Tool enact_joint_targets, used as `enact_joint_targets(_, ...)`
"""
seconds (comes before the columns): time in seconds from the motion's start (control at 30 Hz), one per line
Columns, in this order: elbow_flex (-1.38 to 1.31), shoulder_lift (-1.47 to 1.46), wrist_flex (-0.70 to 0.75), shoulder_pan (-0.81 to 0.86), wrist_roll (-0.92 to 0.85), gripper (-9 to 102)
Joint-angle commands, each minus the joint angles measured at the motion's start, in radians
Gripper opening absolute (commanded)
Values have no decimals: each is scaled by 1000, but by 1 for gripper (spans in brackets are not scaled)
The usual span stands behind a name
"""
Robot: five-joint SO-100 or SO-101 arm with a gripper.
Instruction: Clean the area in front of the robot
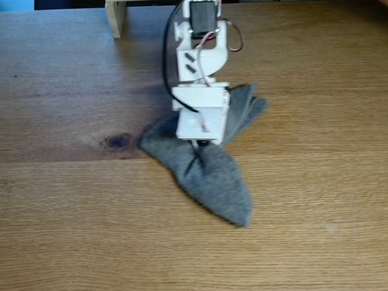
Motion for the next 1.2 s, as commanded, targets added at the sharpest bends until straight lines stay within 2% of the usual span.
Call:
enact_joint_targets(0.0, 0, 124, 135, -133, 78, 0)
enact_joint_targets(0.1, 0, 141, 150, -150, 86, 0)
enact_joint_targets(0.2, -5, 104, 71, -98, 43, 0)
enact_joint_targets(0.43, -12, -60, -144, 190, -150, 0)
enact_joint_targets(0.5, -12, -81, -163, 288, -193, 0)
enact_joint_targets(0.6, -12, -80, -83, 425, -206, 0)
enact_joint_targets(0.8, 0, 15, 210, 586, -117, 0)
enact_joint_targets(0.87, 0, 49, 272, 578, -92, 0)
enact_joint_targets(0.97, 0, 74, 241, 503, -84, 0)
enact_joint_targets(1.17, 0, 71, 156, 179, -52, 0)
